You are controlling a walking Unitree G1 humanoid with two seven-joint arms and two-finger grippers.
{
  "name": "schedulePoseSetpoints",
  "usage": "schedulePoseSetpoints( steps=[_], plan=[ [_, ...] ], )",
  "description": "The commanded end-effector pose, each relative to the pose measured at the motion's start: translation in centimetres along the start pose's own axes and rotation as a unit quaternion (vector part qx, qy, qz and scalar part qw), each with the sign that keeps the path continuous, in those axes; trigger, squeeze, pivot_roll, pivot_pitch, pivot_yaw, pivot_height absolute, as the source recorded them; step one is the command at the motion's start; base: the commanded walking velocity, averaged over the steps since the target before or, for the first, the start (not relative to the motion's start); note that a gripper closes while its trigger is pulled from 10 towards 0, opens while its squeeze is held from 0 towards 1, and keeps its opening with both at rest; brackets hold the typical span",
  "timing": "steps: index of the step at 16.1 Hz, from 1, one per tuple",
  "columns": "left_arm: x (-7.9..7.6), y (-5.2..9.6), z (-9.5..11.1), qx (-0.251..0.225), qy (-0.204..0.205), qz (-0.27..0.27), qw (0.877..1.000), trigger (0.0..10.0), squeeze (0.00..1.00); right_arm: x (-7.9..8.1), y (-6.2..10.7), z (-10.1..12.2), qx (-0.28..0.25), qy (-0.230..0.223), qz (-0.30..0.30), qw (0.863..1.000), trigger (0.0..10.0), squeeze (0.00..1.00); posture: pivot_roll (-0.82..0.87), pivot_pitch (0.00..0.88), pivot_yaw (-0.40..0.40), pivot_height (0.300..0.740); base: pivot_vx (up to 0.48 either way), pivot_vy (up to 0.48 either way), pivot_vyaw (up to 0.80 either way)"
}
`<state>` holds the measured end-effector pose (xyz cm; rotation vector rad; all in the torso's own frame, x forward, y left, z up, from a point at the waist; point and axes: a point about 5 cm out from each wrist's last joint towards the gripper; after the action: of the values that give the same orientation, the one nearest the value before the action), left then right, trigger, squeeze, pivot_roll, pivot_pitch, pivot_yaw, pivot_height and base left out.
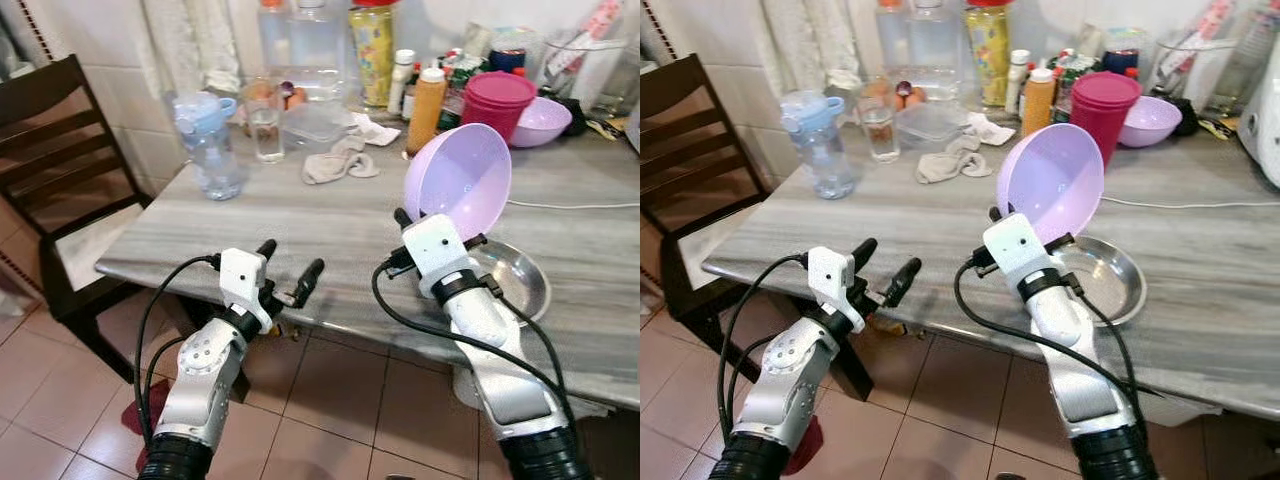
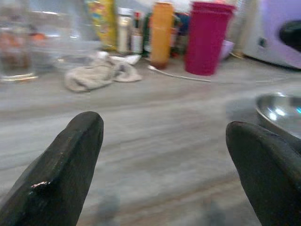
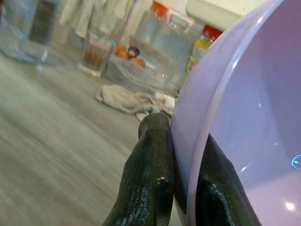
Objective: Setting the table
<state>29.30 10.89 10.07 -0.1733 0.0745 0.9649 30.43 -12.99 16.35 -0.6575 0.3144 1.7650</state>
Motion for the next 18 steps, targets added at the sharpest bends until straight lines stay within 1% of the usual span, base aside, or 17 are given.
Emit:
schedulePoseSetpoints(
  steps=[1,3,5,7,8,10,13,15,17,18],
  plan=[
    [-0.1,0.4,0.1,0.009,-0.017,-0.028,0.999,10.0,0.00,-0.2,-0.5,0.0,0.005,-0.002,0.012,1.000,10.0,0.00,-0.20,0.063,0.067,0.740,0.000,0.000,0.00],
    [-0.5,1.0,-0.4,0.030,-0.035,-0.066,0.997,10.0,0.00,-0.2,-0.9,-0.4,0.012,0.008,0.054,0.998,10.0,0.00,-0.20,0.063,0.067,0.740,0.000,0.000,0.00],
    [-0.7,1.2,-0.5,0.036,-0.042,-0.079,0.995,10.0,0.00,0.0,-1.1,-0.4,0.012,0.016,0.082,0.996,10.0,0.00,-0.20,0.071,0.073,0.740,0.000,0.000,0.00],
    [-1.1,1.6,-0.5,0.040,-0.055,-0.104,0.992,10.0,0.00,0.2,-1.7,-0.3,0.006,0.029,0.114,0.993,10.0,0.00,-0.20,0.075,0.076,0.740,0.000,0.000,0.00],
    [-1.1,1.6,-0.5,0.040,-0.056,-0.106,0.992,10.0,0.00,0.3,-1.7,-0.3,0.004,0.029,0.117,0.993,10.0,0.00,-0.20,0.083,0.075,0.740,0.000,0.000,0.00],
    [-1.1,2.1,-0.2,0.038,-0.057,-0.117,0.991,10.0,0.00,1.1,-2.2,-0.1,0.007,0.033,0.162,0.986,10.0,0.00,-0.19,0.087,0.074,0.740,0.000,0.000,0.00],
    [-1.1,2.2,-0.1,0.037,-0.060,-0.116,0.991,10.0,0.00,1.6,-2.3,0.0,0.012,0.038,0.197,0.980,10.0,0.00,-0.19,0.089,0.070,0.740,0.000,0.000,0.00],
    [-1.2,2.2,-0.1,0.036,-0.058,-0.115,0.991,10.0,0.00,1.8,-2.2,-0.3,0.022,0.022,0.215,0.976,10.0,0.00,-0.19,0.087,0.068,0.740,0.000,0.000,0.00],
    [-1.4,2.1,-0.1,0.034,-0.055,-0.118,0.991,10.0,0.00,2.2,-1.8,-0.9,0.031,0.031,0.238,0.970,10.0,0.00,-0.19,0.088,0.067,0.740,0.000,0.000,0.00],
    [-1.5,2.1,-0.1,0.034,-0.054,-0.118,0.991,10.0,0.00,2.2,-1.7,-0.9,0.032,0.032,0.240,0.970,10.0,0.00,-0.19,0.088,0.067,0.740,0.000,0.000,0.00]
  ],
)
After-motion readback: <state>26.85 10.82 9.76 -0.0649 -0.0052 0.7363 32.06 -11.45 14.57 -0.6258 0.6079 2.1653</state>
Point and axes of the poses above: a point about 5 cm out from each wrist's last joint towards the gripper, its own y axis pointing back from the gripper into the wrist, its own z axis along the axis of the wrist's last joint, x = y × z, and after that the axes turned 4 degrees about y, right-handed
